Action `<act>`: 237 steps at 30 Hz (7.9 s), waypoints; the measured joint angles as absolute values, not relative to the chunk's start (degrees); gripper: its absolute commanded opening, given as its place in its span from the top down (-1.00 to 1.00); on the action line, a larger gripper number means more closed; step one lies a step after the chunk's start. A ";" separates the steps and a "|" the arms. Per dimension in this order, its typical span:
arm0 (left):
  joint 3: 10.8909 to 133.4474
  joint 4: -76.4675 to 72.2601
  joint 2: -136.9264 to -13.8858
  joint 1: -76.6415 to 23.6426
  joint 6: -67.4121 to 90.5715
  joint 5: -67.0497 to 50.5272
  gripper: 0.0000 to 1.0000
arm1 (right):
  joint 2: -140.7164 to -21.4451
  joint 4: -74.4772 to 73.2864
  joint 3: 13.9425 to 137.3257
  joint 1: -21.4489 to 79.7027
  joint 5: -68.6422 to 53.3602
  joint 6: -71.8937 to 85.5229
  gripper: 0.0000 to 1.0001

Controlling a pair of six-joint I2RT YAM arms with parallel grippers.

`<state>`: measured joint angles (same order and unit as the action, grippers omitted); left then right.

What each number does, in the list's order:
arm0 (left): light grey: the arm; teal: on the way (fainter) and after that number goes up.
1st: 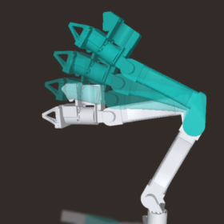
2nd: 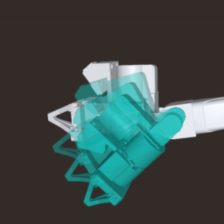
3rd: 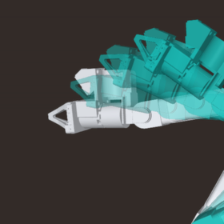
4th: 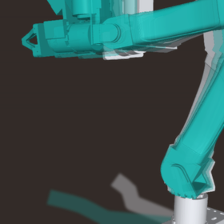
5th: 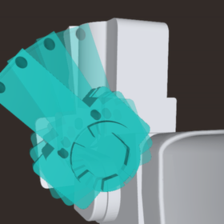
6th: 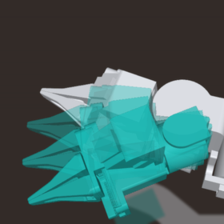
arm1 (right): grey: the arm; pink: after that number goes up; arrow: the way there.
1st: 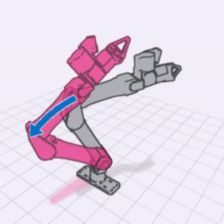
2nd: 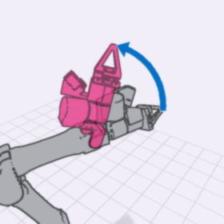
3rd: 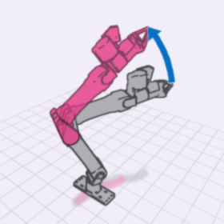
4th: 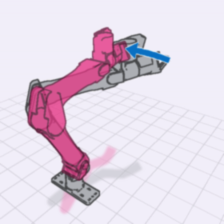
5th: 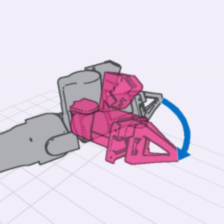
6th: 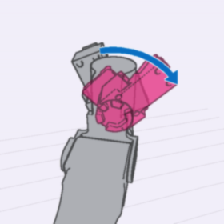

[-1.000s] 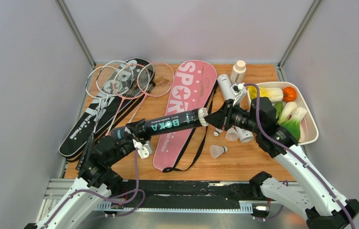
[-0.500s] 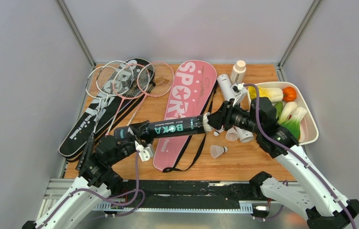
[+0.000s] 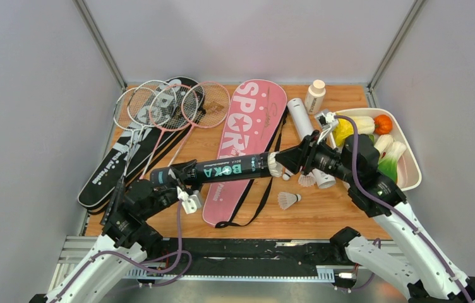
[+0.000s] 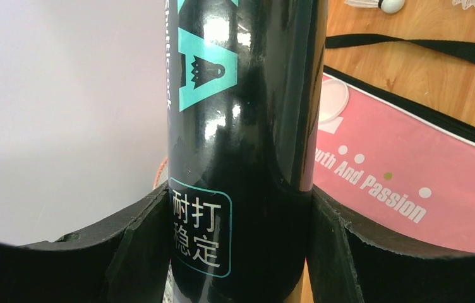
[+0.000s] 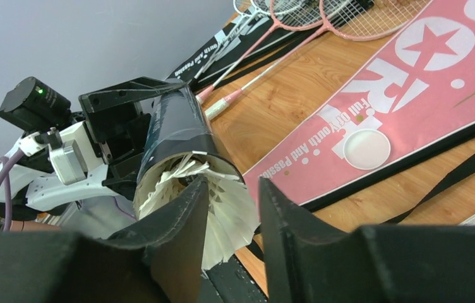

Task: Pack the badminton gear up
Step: Place the shuttlecock at the shuttle tube, then close the lid on the shuttle tube.

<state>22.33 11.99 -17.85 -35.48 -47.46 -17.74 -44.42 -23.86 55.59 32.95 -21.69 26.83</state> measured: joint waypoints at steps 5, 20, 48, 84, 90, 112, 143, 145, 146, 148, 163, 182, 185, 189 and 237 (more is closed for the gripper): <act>23.44 12.14 -17.96 -35.48 -46.13 -18.37 1.00 | -42.13 -24.01 56.01 32.95 -22.83 24.47 0.18; 23.99 12.19 -17.96 -35.53 -43.53 -20.60 1.00 | -42.28 -24.62 57.91 32.93 -27.73 17.89 1.00; 24.71 13.02 -23.42 -35.18 -42.50 -19.18 1.00 | -47.51 -17.23 52.86 40.34 -16.49 21.56 1.00; 29.67 13.19 -22.81 -35.59 -31.14 -0.54 1.00 | -45.12 -20.51 61.25 42.00 -4.32 29.71 -0.09; 39.40 15.77 -25.34 -35.59 -22.79 11.20 1.00 | -49.08 -16.71 59.40 42.19 -3.03 32.99 -0.04; 50.30 21.02 -11.00 -35.59 -11.33 23.27 1.00 | -98.00 -5.30 66.67 60.99 7.49 33.30 -0.12; 29.34 21.23 -7.11 -35.59 -13.50 -3.79 1.00 | -104.20 -18.22 68.64 38.87 6.72 18.52 0.29; 29.34 20.99 -7.42 -35.59 -13.89 -6.17 1.00 | -105.25 -18.22 68.86 38.22 5.17 17.63 0.33; 29.34 20.93 -7.55 -35.59 -14.11 -7.07 1.00 | -105.78 -18.31 68.97 37.89 4.34 17.15 0.34; 29.34 20.82 -7.77 -35.59 -14.48 -7.73 1.00 | -106.65 -18.39 69.12 37.52 3.44 16.25 0.39; 29.41 21.02 -11.33 -35.59 -16.25 -7.07 1.00 | -108.33 -18.59 69.60 37.41 2.50 14.57 1.00; 33.41 28.60 -15.68 -35.59 -22.31 -7.66 1.00 | -82.46 -18.44 58.57 28.23 -1.76 17.17 1.00; 33.41 29.19 -15.55 -35.59 -24.12 -9.78 1.00 | -75.37 -18.52 57.23 24.16 -5.10 17.96 1.00; 33.41 28.93 -14.87 -35.59 -25.82 -11.66 1.00 | -66.41 -18.24 57.10 19.55 -11.00 18.57 1.00; 33.39 24.36 -21.56 -35.59 -35.40 -17.45 1.00 | -50.43 -13.78 57.56 18.55 -48.01 26.37 1.00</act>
<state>33.39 24.36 -21.56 -35.59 -35.40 -17.45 -50.43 -13.78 57.56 18.55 -48.01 26.37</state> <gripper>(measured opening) 0.726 0.006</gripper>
